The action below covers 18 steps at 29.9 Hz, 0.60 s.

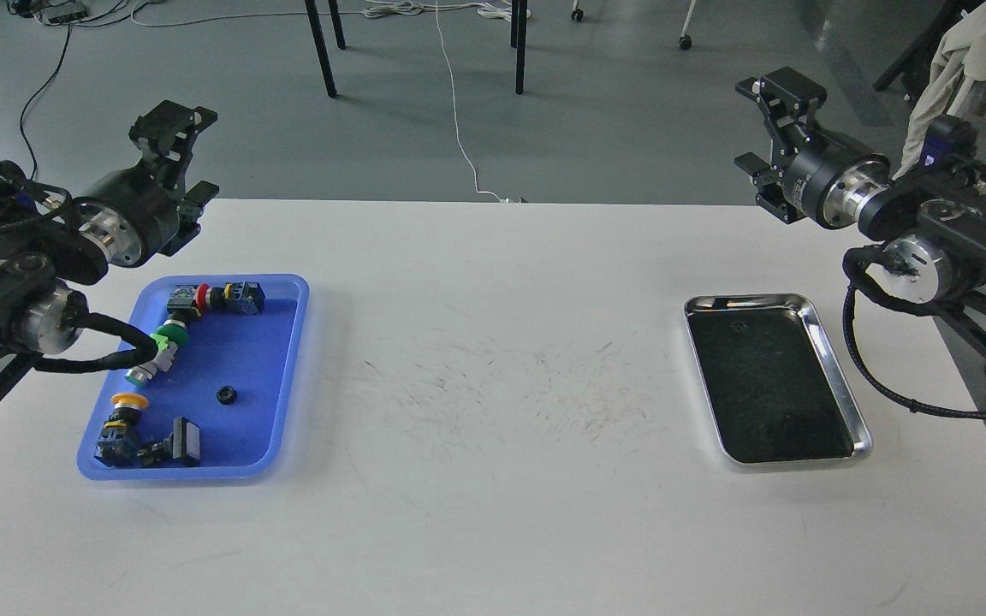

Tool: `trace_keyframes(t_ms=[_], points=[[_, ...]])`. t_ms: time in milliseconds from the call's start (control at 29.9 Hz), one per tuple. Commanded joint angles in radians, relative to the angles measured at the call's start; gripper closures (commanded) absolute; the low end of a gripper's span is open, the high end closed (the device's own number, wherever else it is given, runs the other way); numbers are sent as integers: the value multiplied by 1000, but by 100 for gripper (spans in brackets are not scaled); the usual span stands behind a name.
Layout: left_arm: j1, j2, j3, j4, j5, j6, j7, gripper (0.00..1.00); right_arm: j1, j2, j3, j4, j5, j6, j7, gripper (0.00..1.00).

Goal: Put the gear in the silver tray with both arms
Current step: 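Raise and withdraw the right arm from the silver tray, then reach the left gripper into the blue tray toward another black gear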

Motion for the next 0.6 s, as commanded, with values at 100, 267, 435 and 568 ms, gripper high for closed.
trace_keyframes(t_ms=[100, 267, 435, 568], points=[[14, 47, -17, -86, -85, -9, 12, 2, -221, -25, 275, 4, 296, 166, -1, 4], [25, 171, 26, -228, -73, -53, 17, 2, -404, -24, 454, 18, 302, 296, -4, 3], [28, 281, 92, -255, 123, -147, 12, 2, -503, -25, 519, 18, 302, 371, -3, 3], [29, 370, 151, -289, 304, -263, 1, 2, -547, -19, 527, 15, 302, 376, 2, 3]])
